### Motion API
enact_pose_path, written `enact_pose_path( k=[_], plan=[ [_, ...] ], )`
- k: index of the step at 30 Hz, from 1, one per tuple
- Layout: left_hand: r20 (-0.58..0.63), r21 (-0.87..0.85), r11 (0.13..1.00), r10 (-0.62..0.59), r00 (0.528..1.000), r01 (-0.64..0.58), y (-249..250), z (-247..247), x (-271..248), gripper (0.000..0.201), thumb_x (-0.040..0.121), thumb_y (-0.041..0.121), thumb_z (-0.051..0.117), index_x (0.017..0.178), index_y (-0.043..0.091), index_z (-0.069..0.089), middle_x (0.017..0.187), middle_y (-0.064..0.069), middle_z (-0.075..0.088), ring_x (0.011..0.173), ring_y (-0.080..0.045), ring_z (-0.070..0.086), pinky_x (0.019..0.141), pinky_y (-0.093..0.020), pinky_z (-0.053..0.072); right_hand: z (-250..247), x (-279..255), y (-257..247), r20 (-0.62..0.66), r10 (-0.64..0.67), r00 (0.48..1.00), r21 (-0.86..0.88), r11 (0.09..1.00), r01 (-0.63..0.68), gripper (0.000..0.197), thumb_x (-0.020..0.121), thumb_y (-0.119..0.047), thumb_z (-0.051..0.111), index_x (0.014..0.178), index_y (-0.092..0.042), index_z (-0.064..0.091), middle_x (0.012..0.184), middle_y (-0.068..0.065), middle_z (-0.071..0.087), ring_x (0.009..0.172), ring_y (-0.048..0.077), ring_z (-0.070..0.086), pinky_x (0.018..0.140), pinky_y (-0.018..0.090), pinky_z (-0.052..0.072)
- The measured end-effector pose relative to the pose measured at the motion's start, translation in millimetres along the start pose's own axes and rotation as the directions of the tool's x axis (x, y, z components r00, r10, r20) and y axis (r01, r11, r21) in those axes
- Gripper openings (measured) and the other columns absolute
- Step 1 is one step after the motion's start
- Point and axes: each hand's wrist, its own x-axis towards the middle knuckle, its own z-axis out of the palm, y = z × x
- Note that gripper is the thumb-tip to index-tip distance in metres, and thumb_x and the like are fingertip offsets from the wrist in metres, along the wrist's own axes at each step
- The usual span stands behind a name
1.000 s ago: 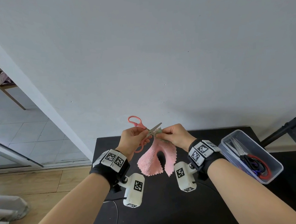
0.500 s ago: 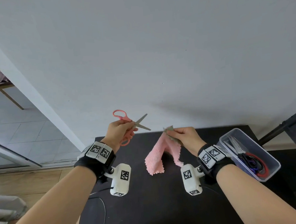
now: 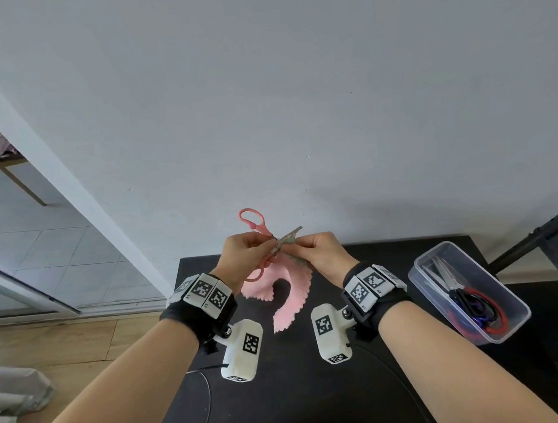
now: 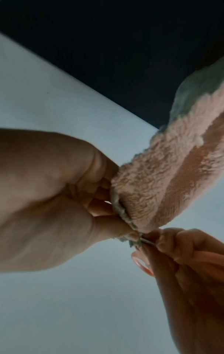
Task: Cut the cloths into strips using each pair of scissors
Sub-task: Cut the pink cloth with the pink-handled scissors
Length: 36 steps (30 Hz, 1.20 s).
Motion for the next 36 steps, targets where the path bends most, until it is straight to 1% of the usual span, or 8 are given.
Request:
enact_pose_path(
  k=[8,15,20,24,28,30,33,36],
  plan=[
    [-0.058,-0.010,1.000,-0.001,0.998,0.000,-2.3,8.5,1.7,0.006,0.088,0.004,0.063,0.083,0.000,0.066,0.061,-0.009,0.062,0.042,-0.008,0.056,0.048,-0.017,0.048,-12.7,0.6,-0.4,-0.028,-0.012,1.000,-0.183,0.983,0.007,0.023,0.085,-0.018,0.070,0.102,-0.003,0.072,0.094,0.009,0.072,0.080,0.009,0.064,0.074,0.014,0.050],
    [-0.155,-0.078,0.997,-0.032,0.987,0.020,-0.5,-6.5,8.1,0.007,0.088,0.003,0.062,0.082,0.003,0.066,0.067,-0.011,0.060,0.044,-0.010,0.056,0.045,-0.017,0.045,-44.3,-3.6,10.0,-0.059,0.035,0.998,-0.290,0.956,-0.051,0.023,0.083,-0.024,0.072,0.099,-0.007,0.074,0.095,0.007,0.074,0.089,0.015,0.067,0.084,0.026,0.053],
    [0.005,0.109,0.985,-0.136,0.991,0.134,13.2,-29.7,9.5,0.005,0.087,-0.003,0.060,0.089,-0.004,0.064,0.064,-0.015,0.055,0.031,-0.009,0.049,0.033,-0.015,0.035,-63.7,-8.2,7.8,-0.091,0.038,0.995,-0.155,0.987,-0.052,0.008,0.084,-0.017,0.070,0.086,-0.011,0.075,0.072,-0.003,0.070,0.068,0.008,0.061,0.061,0.017,0.047],
    [0.159,0.356,0.922,-0.219,0.963,0.151,13.2,-28.3,10.8,0.008,0.085,0.002,0.064,0.079,0.002,0.069,0.057,-0.012,0.065,0.040,-0.015,0.050,0.046,-0.022,0.040,-59.6,-0.3,-7.9,0.002,0.023,1.000,-0.186,0.982,-0.022,0.010,0.082,-0.019,0.072,0.088,-0.012,0.075,0.094,0.013,0.074,0.086,0.020,0.067,0.086,0.035,0.055],
    [0.252,0.460,0.883,-0.228,0.941,0.091,17.4,-21.2,6.0,0.009,0.084,0.005,0.065,0.080,0.004,0.073,0.059,-0.011,0.065,0.041,-0.012,0.050,0.046,-0.018,0.041,-46.7,5.3,-17.2,0.153,0.048,0.987,-0.339,0.941,0.007,0.010,0.079,-0.025,0.075,0.085,-0.018,0.078,0.094,0.007,0.075,0.093,0.019,0.069,0.097,0.037,0.050],
    [0.275,0.456,0.888,-0.200,0.940,0.056,20.7,-16.3,3.5,0.009,0.085,0.006,0.066,0.079,0.002,0.072,0.059,-0.012,0.061,0.040,-0.009,0.051,0.040,-0.015,0.039,-38.7,7.1,-21.1,0.213,0.066,0.975,-0.414,0.910,0.028,0.013,0.081,-0.023,0.074,0.088,-0.013,0.077,0.085,0.000,0.075,0.083,0.009,0.067,0.090,0.030,0.052],
    [0.307,0.458,0.889,-0.146,0.940,-0.012,25.3,-12.1,2.0,0.009,0.086,0.006,0.067,0.082,-0.001,0.071,0.057,-0.010,0.061,0.039,-0.004,0.053,0.040,-0.012,0.039,-28.4,6.8,-27.0,0.265,0.087,0.960,-0.514,0.855,0.065,0.012,0.081,-0.022,0.074,0.090,-0.013,0.076,0.062,-0.018,0.068,0.058,-0.007,0.055,0.064,0.012,0.043],
    [0.318,0.484,0.873,-0.112,0.941,-0.059,25.1,-12.3,2.3,0.011,0.086,0.006,0.066,0.086,-0.005,0.071,0.055,-0.007,0.063,0.041,-0.003,0.055,0.042,-0.010,0.039,-22.0,7.9,-29.8,0.268,0.101,0.958,-0.565,0.822,0.071,0.016,0.080,-0.024,0.075,0.087,-0.011,0.077,0.068,-0.008,0.068,0.061,-0.001,0.053,0.061,0.012,0.041]
  ],
)
